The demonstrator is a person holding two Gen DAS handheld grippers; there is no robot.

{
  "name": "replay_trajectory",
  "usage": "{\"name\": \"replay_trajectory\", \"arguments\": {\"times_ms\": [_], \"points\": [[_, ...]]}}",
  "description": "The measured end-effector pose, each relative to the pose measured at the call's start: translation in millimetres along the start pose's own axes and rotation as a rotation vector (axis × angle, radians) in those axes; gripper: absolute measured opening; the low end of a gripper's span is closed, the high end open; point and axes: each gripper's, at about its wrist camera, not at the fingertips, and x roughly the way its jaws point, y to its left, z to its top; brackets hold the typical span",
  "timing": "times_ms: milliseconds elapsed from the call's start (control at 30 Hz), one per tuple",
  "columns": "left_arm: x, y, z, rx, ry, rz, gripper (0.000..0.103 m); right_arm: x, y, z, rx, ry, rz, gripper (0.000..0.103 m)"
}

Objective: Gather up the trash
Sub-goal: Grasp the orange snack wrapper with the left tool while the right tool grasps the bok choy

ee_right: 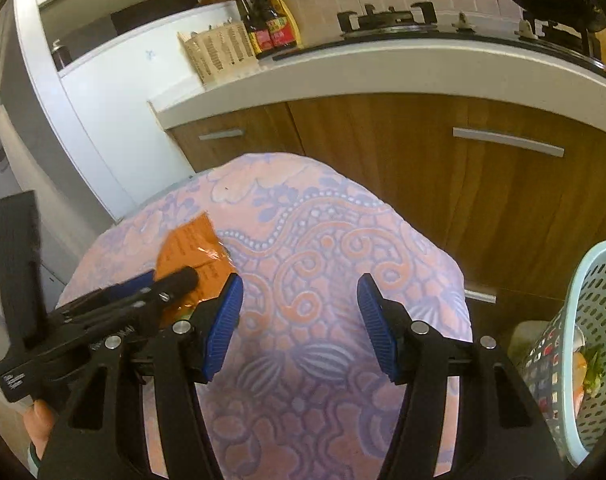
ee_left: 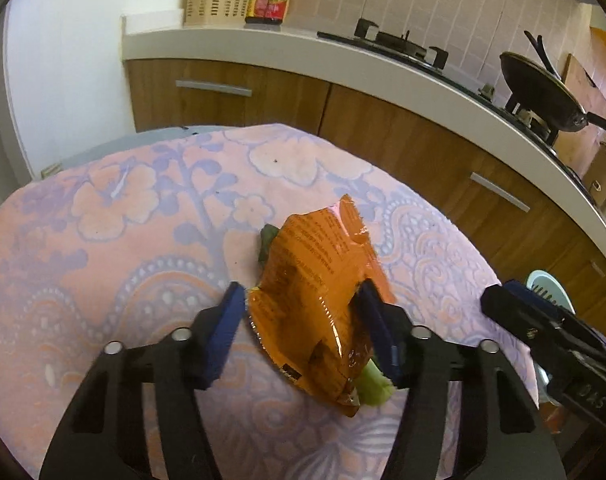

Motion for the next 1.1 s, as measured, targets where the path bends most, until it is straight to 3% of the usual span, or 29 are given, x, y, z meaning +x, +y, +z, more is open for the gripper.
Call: {"name": "replay_trajectory", "arguments": {"times_ms": [67, 267, 533, 633, 733, 867, 1100], "points": [[-4, 1, -1, -0.002, -0.007, -0.015, 0.033, 1, 2, 0, -0.009, -0.002, -0.003, 0.056], [-24, 12, -1, -0.053, -0.028, -0.058, 0.019, -2, 8, -1, -0.046, -0.024, 0.017, 0.056], [-65, 43, -6, -0.102, -0.061, -0.120, 0.018, 2, 42, -6, -0.180, 0.013, 0.041, 0.056], [-75, 59, -13, -0.124, -0.048, -0.194, 0.027, 4, 49, -9, -0.168, 0.039, 0.085, 0.056], [-81, 74, -20, -0.146, -0.057, -0.171, 0.027, 6, 57, -12, -0.194, 0.046, 0.057, 0.056], [-86, 97, -31, -0.199, -0.059, -0.191, 0.018, 6, 68, -15, -0.187, 0.069, 0.094, 0.056], [-98, 137, -47, -0.305, -0.141, -0.230, 0.016, 14, 127, -36, -0.320, 0.143, 0.168, 0.056]]}}
